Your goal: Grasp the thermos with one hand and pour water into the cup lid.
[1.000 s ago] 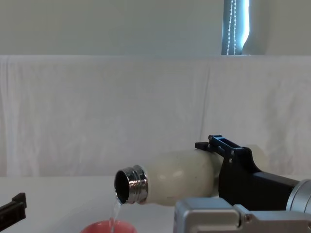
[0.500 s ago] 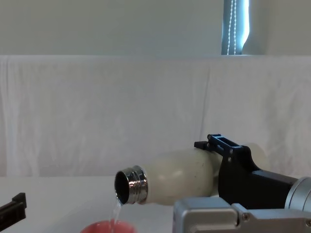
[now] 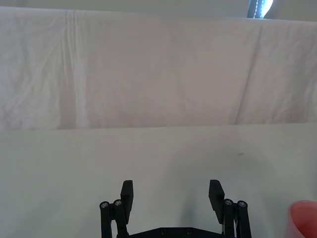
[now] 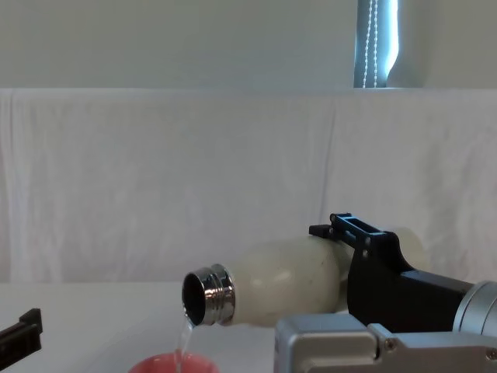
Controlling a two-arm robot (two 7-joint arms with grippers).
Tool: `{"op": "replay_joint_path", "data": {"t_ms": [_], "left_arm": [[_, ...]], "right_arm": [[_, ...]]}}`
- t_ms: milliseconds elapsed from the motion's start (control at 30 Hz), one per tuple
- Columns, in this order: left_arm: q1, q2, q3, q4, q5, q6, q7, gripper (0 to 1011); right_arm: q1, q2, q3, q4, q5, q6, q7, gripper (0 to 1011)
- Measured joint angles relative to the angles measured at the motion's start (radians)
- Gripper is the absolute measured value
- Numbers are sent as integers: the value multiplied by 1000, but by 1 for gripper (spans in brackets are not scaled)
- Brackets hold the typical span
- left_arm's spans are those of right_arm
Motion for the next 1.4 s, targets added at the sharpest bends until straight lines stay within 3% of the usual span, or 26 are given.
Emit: {"op": "replay_joint_path", "data": {"t_ms": [333, 800, 1400], "left_arm": [[0, 0, 0, 0, 0, 0, 0, 1001], [0, 0, 0, 0, 0, 0, 0, 1001], [0, 0, 0, 0, 0, 0, 0, 1001]], "right_arm": [[-2, -1, 3, -1, 11, 1, 4, 959], [-25, -19, 29, -12, 71, 5, 25, 959], [-67, -45, 64, -26, 149, -29, 8, 959]]}}
